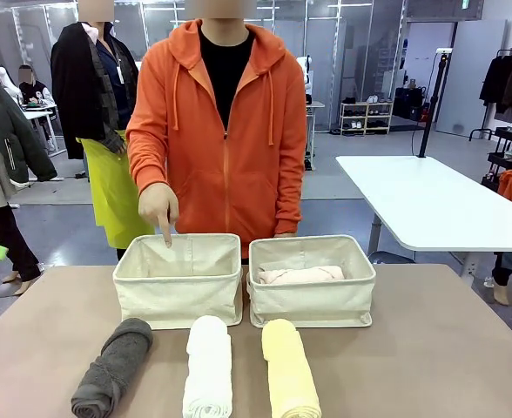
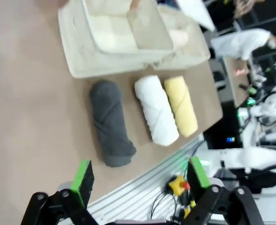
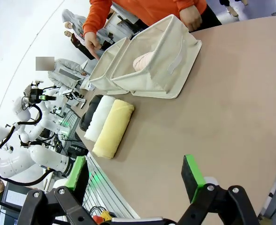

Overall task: Divide the towels into two baskets.
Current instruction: Pick up one hotel-folded towel from the bottom of the table and place it in the Fabric basket indicated by the person.

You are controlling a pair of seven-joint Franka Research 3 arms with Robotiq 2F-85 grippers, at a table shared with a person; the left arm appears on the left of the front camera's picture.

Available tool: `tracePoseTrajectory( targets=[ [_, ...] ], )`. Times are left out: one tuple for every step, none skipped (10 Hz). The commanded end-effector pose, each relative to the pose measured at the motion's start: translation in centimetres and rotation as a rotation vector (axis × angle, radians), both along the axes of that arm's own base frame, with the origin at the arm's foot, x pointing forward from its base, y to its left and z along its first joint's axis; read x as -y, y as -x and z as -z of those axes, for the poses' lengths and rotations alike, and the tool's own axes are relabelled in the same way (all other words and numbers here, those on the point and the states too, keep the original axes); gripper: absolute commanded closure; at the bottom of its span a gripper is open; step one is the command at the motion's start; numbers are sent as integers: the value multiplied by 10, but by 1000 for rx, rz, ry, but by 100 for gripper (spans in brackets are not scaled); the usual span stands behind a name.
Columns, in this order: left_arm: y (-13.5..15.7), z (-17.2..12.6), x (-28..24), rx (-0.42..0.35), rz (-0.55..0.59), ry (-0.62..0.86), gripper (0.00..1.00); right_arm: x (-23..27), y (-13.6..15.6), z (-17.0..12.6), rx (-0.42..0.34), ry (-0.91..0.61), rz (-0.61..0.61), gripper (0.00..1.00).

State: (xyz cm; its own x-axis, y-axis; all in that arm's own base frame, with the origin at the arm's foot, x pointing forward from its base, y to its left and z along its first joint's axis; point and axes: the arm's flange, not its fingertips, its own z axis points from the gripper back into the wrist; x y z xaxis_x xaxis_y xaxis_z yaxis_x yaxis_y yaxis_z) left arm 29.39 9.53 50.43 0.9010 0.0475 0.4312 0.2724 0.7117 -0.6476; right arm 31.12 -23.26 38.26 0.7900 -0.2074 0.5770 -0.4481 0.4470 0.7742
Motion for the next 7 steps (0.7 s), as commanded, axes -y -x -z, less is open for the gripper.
tracePoseTrajectory(
  targets=[
    [2, 20, 36, -21, -3, -161, 0, -1, 1, 0, 14, -3, 18, 0],
    [1, 31, 56, -32, 2, -203, 0, -1, 1, 0, 14, -3, 18, 0],
    [3, 44, 75, -44, 23, -262, 0, -1, 1, 0, 14, -3, 18, 0],
    [5, 61, 89, -76, 67, -320, 0, -1, 1, 0, 14, -3, 18, 0],
    [6, 80, 106, -113, 96, -358, 0, -1, 1, 0, 14, -3, 18, 0],
    [5, 94, 118, -131, 102, -384, 0, -1, 1, 0, 14, -3, 18, 0],
    [5, 106, 128, -155, 121, -411, 0, -1, 1, 0, 14, -3, 18, 0]
  ],
)
